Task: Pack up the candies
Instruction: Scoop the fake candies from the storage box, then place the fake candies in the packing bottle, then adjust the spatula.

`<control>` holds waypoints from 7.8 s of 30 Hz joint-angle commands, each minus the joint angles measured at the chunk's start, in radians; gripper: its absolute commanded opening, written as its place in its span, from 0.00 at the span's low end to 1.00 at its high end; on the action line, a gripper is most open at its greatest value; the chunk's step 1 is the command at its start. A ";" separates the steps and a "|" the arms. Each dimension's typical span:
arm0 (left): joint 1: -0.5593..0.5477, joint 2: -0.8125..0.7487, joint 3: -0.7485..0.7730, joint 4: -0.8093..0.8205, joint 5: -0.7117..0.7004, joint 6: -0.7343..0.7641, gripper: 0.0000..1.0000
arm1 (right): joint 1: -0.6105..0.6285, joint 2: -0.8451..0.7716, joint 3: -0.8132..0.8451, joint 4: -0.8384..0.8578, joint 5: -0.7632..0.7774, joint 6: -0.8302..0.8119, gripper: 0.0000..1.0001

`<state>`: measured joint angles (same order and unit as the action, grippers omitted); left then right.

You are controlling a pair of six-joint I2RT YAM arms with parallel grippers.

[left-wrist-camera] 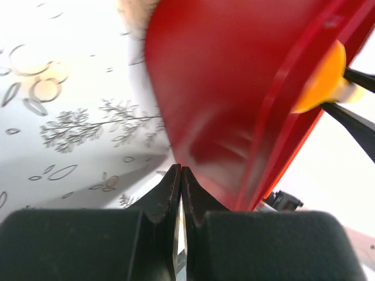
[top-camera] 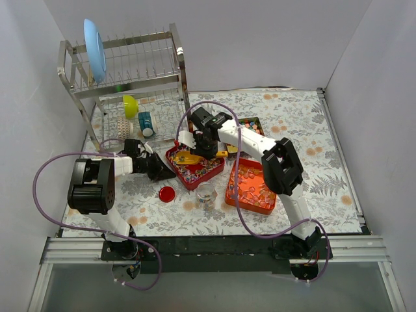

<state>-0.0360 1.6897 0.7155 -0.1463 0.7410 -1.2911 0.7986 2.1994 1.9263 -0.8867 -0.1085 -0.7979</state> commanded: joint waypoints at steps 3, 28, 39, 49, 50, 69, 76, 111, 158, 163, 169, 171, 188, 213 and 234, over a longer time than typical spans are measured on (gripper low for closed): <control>0.027 -0.065 0.053 -0.047 0.110 0.111 0.00 | -0.002 -0.063 -0.018 0.115 -0.063 -0.030 0.01; 0.156 -0.068 0.119 -0.176 0.172 0.233 0.00 | -0.079 -0.217 -0.173 0.172 -0.181 -0.032 0.01; 0.156 -0.087 0.118 -0.164 0.244 0.320 0.26 | -0.104 -0.513 -0.300 0.036 -0.115 -0.294 0.01; 0.145 -0.171 0.067 -0.121 0.268 0.334 0.40 | -0.088 -0.691 -0.287 -0.274 -0.001 -0.567 0.01; 0.143 -0.189 0.056 -0.116 0.268 0.331 0.40 | -0.082 -0.698 -0.283 -0.288 0.012 -0.583 0.01; 0.142 -0.312 -0.021 -0.068 0.218 0.303 0.41 | 0.152 -0.698 -0.241 -0.420 0.289 -0.675 0.01; 0.142 -0.326 -0.022 -0.065 0.222 0.303 0.41 | 0.224 -0.675 -0.240 -0.397 0.440 -0.640 0.01; 0.104 -0.340 -0.025 -0.049 0.238 0.302 0.42 | 0.444 -0.656 -0.208 -0.403 0.714 -0.598 0.01; -0.051 -0.230 0.283 0.036 0.426 0.101 0.41 | 0.152 -0.566 -0.084 -0.047 0.158 -0.100 0.01; -0.051 -0.179 0.265 0.172 0.576 -0.020 0.00 | 0.149 -0.570 -0.119 -0.027 0.116 -0.067 0.01; -0.051 -0.167 0.176 0.336 0.730 -0.152 0.00 | -0.014 -0.593 -0.081 -0.047 -0.153 0.087 0.97; -0.050 -0.157 0.159 0.341 0.741 -0.163 0.00 | -0.120 -0.613 -0.079 -0.020 -0.294 0.140 0.98; -0.042 -0.145 0.114 0.433 0.702 -0.254 0.00 | -0.200 -0.699 -0.254 0.106 -0.594 0.068 0.88; -0.031 -0.134 0.110 0.433 0.707 -0.277 0.00 | -0.148 -0.652 -0.336 0.126 -0.505 0.011 0.41; 0.002 -0.110 0.148 0.169 0.456 -0.037 0.57 | -0.373 -0.593 -0.179 -0.173 -0.353 -0.137 0.01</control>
<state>-0.0380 1.5929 0.8371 0.1188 1.2892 -1.4406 0.5339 1.5711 1.6249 -0.8841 -0.5213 -0.8146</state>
